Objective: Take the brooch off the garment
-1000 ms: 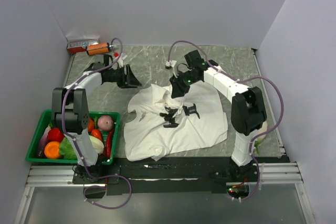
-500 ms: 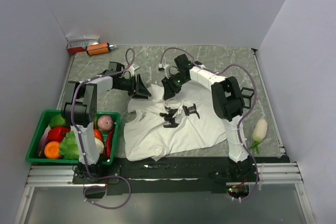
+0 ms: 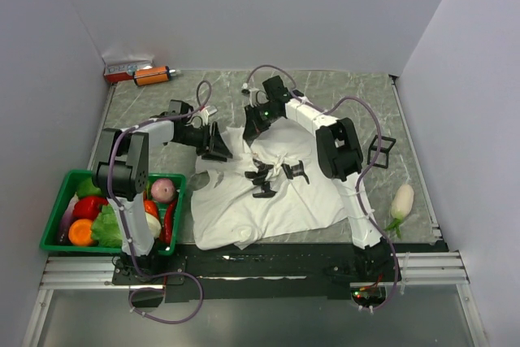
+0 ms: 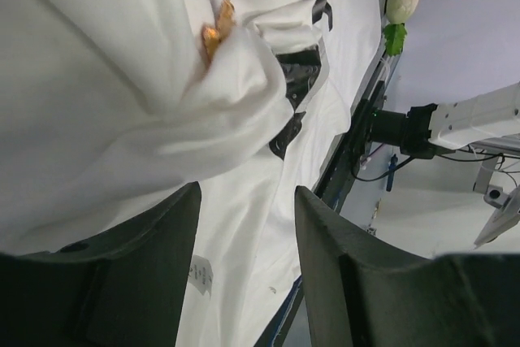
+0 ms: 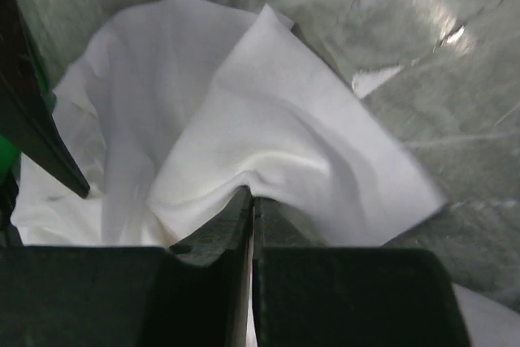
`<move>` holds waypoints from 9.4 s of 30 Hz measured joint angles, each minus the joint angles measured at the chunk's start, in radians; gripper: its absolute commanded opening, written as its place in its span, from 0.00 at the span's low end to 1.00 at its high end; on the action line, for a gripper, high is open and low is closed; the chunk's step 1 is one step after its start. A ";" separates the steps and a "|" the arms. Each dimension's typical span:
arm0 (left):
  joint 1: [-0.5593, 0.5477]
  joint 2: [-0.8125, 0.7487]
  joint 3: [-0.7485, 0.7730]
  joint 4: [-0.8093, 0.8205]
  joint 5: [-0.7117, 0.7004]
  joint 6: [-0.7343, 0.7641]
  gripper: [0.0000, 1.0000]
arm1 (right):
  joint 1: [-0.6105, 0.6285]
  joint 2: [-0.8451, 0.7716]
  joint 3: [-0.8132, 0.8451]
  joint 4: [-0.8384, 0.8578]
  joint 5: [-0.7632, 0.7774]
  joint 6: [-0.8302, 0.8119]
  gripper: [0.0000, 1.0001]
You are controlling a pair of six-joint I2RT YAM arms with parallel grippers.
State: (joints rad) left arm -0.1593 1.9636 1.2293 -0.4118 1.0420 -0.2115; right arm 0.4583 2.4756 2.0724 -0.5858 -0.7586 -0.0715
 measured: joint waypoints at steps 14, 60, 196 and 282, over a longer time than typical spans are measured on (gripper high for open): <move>-0.002 -0.013 0.032 -0.072 -0.063 0.088 0.55 | -0.069 0.001 0.143 0.161 0.013 0.090 0.00; -0.002 0.109 0.329 -0.226 -0.231 0.170 0.55 | -0.084 -0.099 -0.091 -0.098 0.094 -0.158 0.38; -0.036 0.047 -0.052 1.072 0.079 -0.758 0.44 | 0.159 -0.633 -0.618 0.472 0.528 -0.295 0.00; -0.044 0.135 -0.114 1.680 0.254 -1.140 0.01 | -0.013 -0.488 -0.436 0.165 -0.200 -0.146 0.39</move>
State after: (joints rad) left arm -0.2035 2.0983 1.1149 1.2678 1.2961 -1.3518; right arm 0.4458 1.9881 1.6363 -0.4210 -0.9585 -0.2180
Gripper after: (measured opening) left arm 0.050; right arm 0.414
